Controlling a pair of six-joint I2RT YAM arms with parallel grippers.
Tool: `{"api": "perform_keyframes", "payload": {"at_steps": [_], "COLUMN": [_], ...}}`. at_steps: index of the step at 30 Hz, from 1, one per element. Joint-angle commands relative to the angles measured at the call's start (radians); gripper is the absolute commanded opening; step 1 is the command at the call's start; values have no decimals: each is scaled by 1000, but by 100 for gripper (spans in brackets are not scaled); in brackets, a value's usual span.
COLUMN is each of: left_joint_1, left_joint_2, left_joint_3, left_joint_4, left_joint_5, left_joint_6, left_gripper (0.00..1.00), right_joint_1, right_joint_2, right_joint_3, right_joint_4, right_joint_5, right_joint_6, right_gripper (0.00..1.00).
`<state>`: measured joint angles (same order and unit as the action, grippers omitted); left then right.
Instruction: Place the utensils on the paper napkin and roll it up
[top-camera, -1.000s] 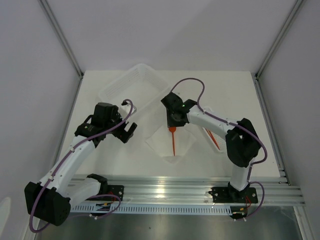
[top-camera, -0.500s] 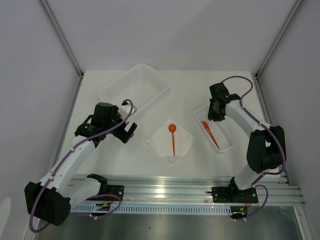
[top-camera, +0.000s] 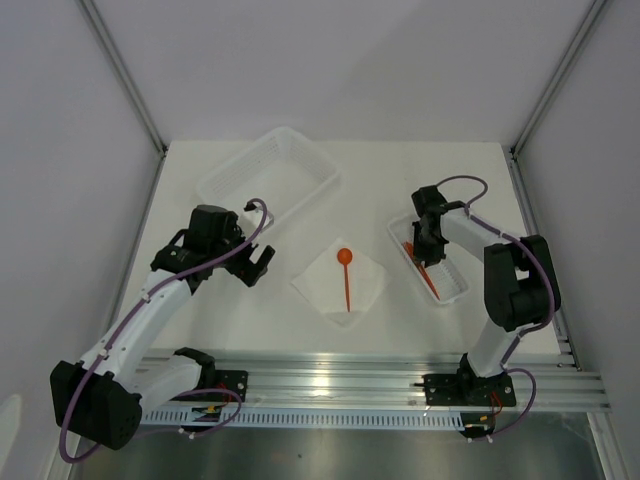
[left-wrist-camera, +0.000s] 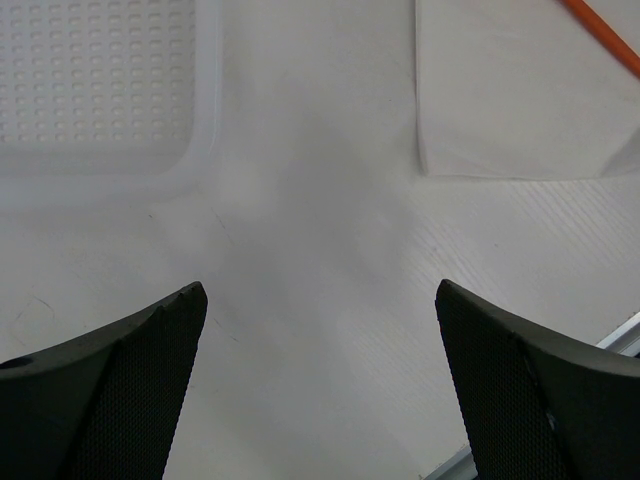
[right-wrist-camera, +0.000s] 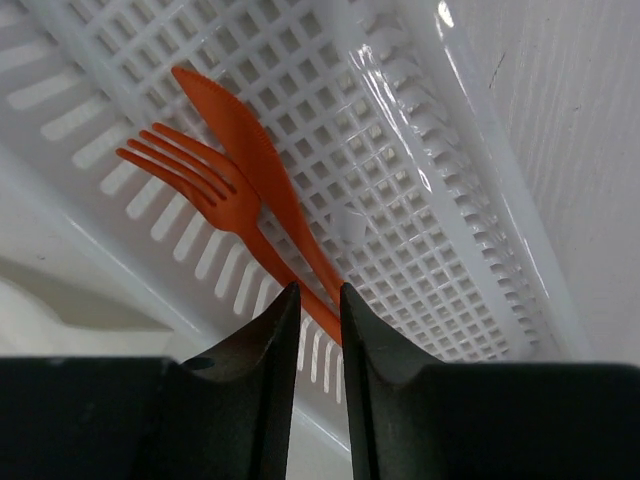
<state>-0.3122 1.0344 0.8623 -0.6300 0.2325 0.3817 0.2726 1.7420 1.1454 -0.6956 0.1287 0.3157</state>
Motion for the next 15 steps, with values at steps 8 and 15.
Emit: {"api": "perform_keyframes", "payload": {"at_steps": [8,15], "left_joint_1": [-5,-5], "left_joint_2": [4,4], "left_joint_3": [-2,-5], "left_joint_4": [10,12], "left_joint_5": [21,19], "left_joint_6": [-9,-9], "left_gripper": [100,99], "right_joint_1": [-19,-23], "right_joint_2": [59,53], "right_joint_3": [-24,-32], "right_joint_4": [71,71], "right_joint_5": [-34,-23], "right_joint_6": [-26,-30], "right_gripper": [27,6]}}
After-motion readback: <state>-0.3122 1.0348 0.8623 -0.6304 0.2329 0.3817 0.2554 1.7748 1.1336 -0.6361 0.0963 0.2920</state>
